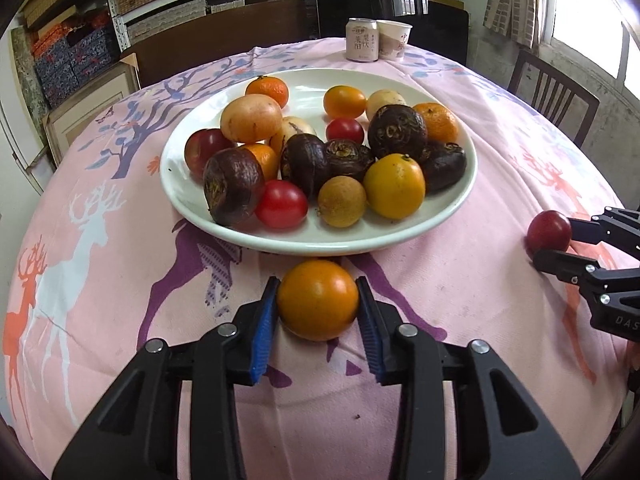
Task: Organize fruits
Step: 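Grasp the orange with the left tool while the right tool grasps the red plum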
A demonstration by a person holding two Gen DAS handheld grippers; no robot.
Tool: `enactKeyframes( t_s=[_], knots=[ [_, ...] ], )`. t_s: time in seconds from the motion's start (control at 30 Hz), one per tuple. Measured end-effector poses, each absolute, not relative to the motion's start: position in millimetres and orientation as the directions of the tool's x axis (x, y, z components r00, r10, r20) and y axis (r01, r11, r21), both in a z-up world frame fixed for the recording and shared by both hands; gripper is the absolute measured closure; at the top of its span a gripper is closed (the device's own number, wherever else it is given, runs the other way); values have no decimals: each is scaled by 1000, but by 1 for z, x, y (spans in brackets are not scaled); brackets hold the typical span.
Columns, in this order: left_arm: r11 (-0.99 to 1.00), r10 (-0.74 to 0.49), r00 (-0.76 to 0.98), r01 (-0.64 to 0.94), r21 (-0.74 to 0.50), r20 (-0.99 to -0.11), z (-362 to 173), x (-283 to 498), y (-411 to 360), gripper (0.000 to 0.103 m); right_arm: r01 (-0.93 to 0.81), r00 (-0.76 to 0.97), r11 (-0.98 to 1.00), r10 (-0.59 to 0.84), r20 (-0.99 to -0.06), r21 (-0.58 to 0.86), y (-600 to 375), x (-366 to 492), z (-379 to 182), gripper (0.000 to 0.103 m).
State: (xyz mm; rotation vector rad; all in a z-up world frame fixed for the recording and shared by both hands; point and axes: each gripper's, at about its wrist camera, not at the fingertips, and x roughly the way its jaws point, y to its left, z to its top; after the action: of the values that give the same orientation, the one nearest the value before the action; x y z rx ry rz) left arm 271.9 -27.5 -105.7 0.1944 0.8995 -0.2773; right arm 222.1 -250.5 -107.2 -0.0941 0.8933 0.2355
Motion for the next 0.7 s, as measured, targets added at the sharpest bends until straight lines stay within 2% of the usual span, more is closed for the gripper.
enactKeyframes(
  t_s=[0.13, 0.2, 0.23, 0.27, 0.53, 0.7],
  knots=[
    [948, -156, 590, 314, 47, -792, -106, 270, -26, 66, -241, 607, 970, 159, -778, 10, -250, 222, -106, 57],
    [948, -152, 591, 314, 52, -792, -106, 270, -27, 66, -238, 617, 971, 157, -771, 7, -251, 221, -104, 51],
    [948, -151, 591, 314, 53, -792, -106, 270, -27, 66, -236, 627, 972, 156, -763, 6, -252, 219, -102, 44],
    [948, -150, 591, 314, 54, -793, -106, 270, -27, 66, -234, 636, 972, 156, -756, 3, -252, 218, -100, 41],
    [950, -142, 587, 307, 56, -797, -109, 276, -29, 66, -229, 636, 974, 150, -757, 0, -255, 220, -98, 40],
    [958, -145, 580, 286, 34, -801, -110, 282, -24, 56, -230, 629, 973, 152, -762, 4, -251, 224, -100, 40]
  ],
)
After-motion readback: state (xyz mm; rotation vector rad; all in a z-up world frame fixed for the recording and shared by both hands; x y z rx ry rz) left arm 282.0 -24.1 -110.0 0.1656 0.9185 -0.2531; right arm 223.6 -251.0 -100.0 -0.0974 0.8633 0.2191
